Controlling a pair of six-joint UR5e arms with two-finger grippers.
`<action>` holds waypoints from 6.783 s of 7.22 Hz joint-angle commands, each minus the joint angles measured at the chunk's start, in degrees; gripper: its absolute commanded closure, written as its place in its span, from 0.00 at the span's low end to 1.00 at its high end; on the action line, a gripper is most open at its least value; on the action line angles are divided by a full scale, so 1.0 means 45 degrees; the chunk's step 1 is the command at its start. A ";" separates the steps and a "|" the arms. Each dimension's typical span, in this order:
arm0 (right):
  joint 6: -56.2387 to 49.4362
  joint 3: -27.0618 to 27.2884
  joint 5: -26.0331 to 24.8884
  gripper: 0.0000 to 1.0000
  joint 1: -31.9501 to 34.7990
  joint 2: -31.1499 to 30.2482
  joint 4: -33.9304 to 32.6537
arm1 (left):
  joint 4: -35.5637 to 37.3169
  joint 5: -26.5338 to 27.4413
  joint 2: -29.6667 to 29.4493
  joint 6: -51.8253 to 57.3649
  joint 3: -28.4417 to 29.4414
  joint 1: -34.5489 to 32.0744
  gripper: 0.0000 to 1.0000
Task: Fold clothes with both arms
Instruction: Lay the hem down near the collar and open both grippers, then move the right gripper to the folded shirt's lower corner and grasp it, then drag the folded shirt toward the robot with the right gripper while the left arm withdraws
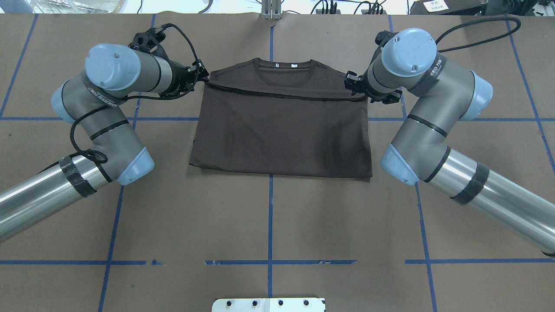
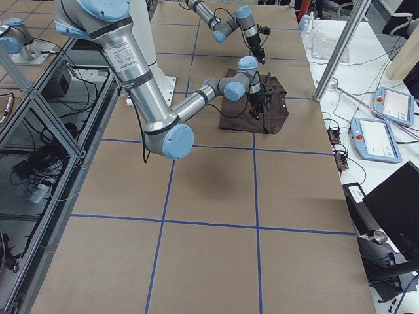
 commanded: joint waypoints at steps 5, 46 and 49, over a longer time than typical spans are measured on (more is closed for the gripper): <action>0.3952 0.3007 -0.0128 0.27 -0.2219 -0.2299 0.0010 | -0.0059 -0.0312 0.0346 -0.0471 -0.0414 0.0071 0.40; 0.6530 0.8112 0.1748 0.00 -0.4310 -0.5464 -0.0009 | 0.1074 0.0527 0.3116 -0.4727 -0.4632 0.4308 0.40; 0.6511 0.7563 0.1651 0.00 -0.4269 -0.4976 -0.0009 | 0.1326 0.0702 0.3354 -0.5334 -0.4691 0.5010 0.39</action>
